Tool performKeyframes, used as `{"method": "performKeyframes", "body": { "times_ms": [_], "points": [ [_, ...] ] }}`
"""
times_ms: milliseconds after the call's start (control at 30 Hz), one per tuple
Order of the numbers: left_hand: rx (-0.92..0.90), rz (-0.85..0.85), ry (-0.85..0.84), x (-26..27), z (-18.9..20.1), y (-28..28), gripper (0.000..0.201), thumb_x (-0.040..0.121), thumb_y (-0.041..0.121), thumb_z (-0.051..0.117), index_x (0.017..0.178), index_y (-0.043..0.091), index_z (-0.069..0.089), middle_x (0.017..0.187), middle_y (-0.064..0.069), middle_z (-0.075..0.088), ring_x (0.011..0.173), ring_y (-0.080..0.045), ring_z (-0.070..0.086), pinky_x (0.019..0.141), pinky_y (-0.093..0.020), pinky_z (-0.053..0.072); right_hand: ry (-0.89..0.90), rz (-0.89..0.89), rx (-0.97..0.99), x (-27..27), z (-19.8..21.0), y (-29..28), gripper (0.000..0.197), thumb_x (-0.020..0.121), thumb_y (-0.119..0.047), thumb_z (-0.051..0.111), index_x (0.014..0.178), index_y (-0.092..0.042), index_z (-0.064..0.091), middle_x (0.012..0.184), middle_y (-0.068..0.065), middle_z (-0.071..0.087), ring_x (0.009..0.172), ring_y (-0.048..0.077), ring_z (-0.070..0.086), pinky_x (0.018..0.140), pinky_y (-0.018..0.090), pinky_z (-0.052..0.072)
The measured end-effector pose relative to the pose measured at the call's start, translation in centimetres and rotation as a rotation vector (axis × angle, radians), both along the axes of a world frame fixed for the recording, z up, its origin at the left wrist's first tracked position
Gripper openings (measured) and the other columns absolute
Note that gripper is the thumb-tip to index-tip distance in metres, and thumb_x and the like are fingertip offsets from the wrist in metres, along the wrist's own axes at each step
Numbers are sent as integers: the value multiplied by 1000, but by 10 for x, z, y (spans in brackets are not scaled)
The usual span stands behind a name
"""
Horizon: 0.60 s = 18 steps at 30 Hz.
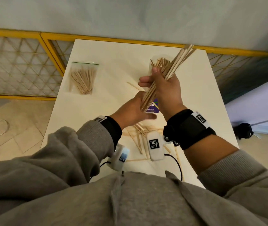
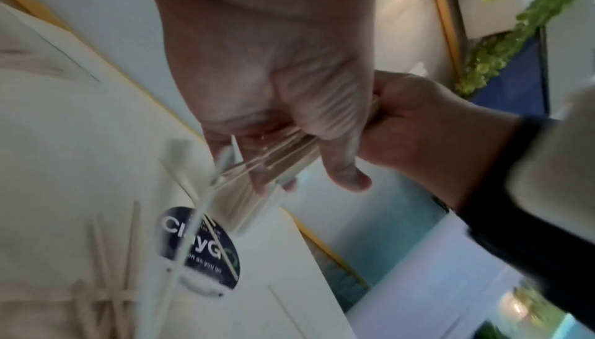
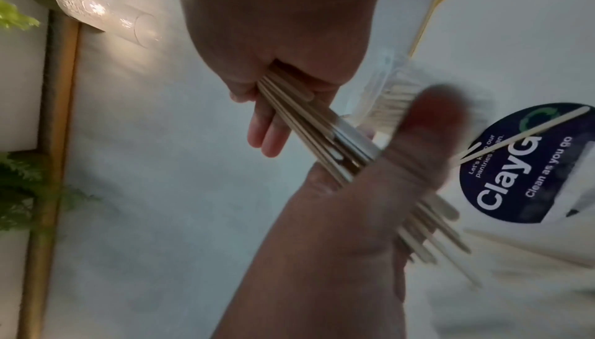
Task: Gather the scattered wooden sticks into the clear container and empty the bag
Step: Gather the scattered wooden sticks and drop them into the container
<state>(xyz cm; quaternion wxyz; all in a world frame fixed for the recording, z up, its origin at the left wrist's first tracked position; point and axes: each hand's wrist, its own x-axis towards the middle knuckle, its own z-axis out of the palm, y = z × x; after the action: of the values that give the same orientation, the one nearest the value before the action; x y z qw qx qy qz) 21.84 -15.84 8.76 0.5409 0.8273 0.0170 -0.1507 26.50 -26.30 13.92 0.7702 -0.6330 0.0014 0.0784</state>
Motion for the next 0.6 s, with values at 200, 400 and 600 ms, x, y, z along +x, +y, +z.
{"method": "performKeyframes", "body": {
  "times_ms": [200, 400, 600],
  "points": [
    [-68, -33, -29, 7, 10, -1, 7, 88, 24, 63, 87, 18, 63, 65, 9, 63, 63, -5, 60, 63, -22, 47, 59, 242, 127, -13, -4, -21, 7, 91, -10, 60, 84, -10, 57, 65, 10, 65, 65, 30, 64, 60, 46, 53],
    [-784, 334, 250, 13, -11, 0, 62, 85, 60, 51, 128, 15, 50, 125, -2, 59, 122, -18, 52, 106, -35, 37, -157, 8, 103, 16, 30, -28, 9, 91, -6, 58, 82, -9, 56, 58, 6, 58, 56, 22, 59, 67, 38, 54],
    [-1266, 731, 562, 15, -8, -16, 61, 99, 48, 31, 103, -7, 59, 83, -21, 67, 80, -28, 66, 70, -34, 58, -134, 129, 7, 7, 22, -18, 13, 78, -8, 70, 82, -5, 59, 73, 14, 65, 73, 29, 68, 69, 37, 55]
  ]
}}
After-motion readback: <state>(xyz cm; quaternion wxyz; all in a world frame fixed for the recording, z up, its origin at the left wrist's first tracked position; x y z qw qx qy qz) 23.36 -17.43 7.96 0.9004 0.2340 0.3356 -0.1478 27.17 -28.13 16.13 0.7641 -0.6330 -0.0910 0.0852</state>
